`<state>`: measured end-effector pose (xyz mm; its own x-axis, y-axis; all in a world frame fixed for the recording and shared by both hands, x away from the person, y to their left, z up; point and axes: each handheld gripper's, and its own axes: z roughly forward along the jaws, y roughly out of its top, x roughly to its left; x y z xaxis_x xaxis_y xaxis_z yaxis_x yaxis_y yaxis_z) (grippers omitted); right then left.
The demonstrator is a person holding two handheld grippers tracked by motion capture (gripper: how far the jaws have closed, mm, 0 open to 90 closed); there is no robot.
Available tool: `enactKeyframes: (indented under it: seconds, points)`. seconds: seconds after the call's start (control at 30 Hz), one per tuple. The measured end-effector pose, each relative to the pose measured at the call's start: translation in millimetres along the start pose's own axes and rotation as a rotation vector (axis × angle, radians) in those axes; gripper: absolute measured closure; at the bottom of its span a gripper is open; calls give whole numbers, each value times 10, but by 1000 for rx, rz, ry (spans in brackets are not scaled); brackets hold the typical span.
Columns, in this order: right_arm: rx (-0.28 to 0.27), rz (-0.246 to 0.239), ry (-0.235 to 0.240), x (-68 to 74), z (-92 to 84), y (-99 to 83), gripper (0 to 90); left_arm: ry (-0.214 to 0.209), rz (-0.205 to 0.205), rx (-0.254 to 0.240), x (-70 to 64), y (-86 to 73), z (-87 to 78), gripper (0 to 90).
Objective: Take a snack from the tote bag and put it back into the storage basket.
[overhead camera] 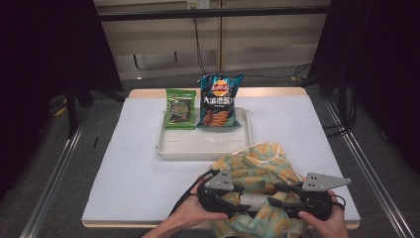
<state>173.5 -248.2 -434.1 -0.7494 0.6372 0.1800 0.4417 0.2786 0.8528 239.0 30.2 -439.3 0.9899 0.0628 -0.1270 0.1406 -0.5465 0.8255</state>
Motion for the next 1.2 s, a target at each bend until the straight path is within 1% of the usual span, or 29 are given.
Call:
enactKeyframes:
  seconds: [0.03,0.07,0.1,0.13,0.17,0.2,0.23,0.27,0.3,0.33,0.37,0.43,0.47,0.53,0.57,0.63,0.67,0.7,0.73,0.77,0.83,0.9,0.93,0.97,1.0,1.03,1.07,1.13,1.2]
  points:
    - [0,-1,-4,-8,-4,-5,485,1,7,4,5,0,12,382]
    - [-3,4,-5,-16,-9,-11,484,-11,13,21,25,-6,52,330]
    - [-3,4,-5,-16,-9,-11,484,-11,13,21,25,-6,52,314]
    - [-2,3,-6,-21,-13,-13,481,-12,23,41,28,-12,71,314]
    - [-3,6,-8,-25,-17,-15,477,-25,22,43,26,-16,94,307]
    - [-5,6,-9,-27,-19,-16,472,-29,43,56,29,-17,115,299]
    - [-5,6,-9,-27,-19,-16,469,-30,49,64,24,-23,157,298]
    - [-5,6,-9,-27,-18,-16,467,-29,46,73,25,-22,170,298]
    - [-5,7,-9,-25,-18,-16,466,-29,46,73,25,-22,170,298]
    - [-3,5,-9,-24,-18,-16,463,-38,60,77,26,-12,205,299]
    - [-3,4,-9,-24,-17,-17,461,-38,60,77,26,-12,205,305]
    - [-3,5,-9,-25,-17,-17,459,-21,74,80,15,-6,237,312]
    - [-5,7,-10,-27,-16,-18,458,-27,80,89,18,-11,252,321]
    - [-4,8,-11,-32,-14,-22,455,-19,89,109,17,-35,274,330]
    - [-2,7,-11,-32,-12,-26,455,-15,94,111,19,-48,277,331]
    - [2,8,-12,-27,-15,-30,455,-15,81,109,25,-75,266,331]
    - [2,5,-14,-26,-16,-32,455,-12,84,115,31,-90,252,333]
    - [3,5,-14,-25,-19,-34,455,-5,79,126,31,-103,228,335]
    - [3,3,-15,-26,-20,-36,455,-11,81,118,46,-124,214,341]
    - [3,2,-16,-31,-17,-40,456,-7,81,124,46,-130,203,351]
    - [6,2,-21,-38,-10,-42,456,-4,87,118,55,-127,205,362]
    - [9,6,-25,-46,1,-40,452,0,107,126,57,-110,226,368]
    - [9,5,-24,-48,5,-37,449,5,102,121,61,-98,244,367]
    - [7,3,-26,-50,6,-31,441,17,107,134,65,-88,250,366]
    - [9,-4,-34,-45,5,-25,434,13,99,125,66,-92,259,370]
    - [9,-4,-34,-45,5,-25,434,9,103,126,74,-91,257,370]
    - [12,-3,-30,-42,4,-30,420,21,89,125,78,-98,245,372]
    - [13,-3,-30,-42,4,-34,413,25,84,130,92,-103,224,370]
    - [19,-6,-28,-42,3,-43,411,20,64,120,116,-128,193,366]
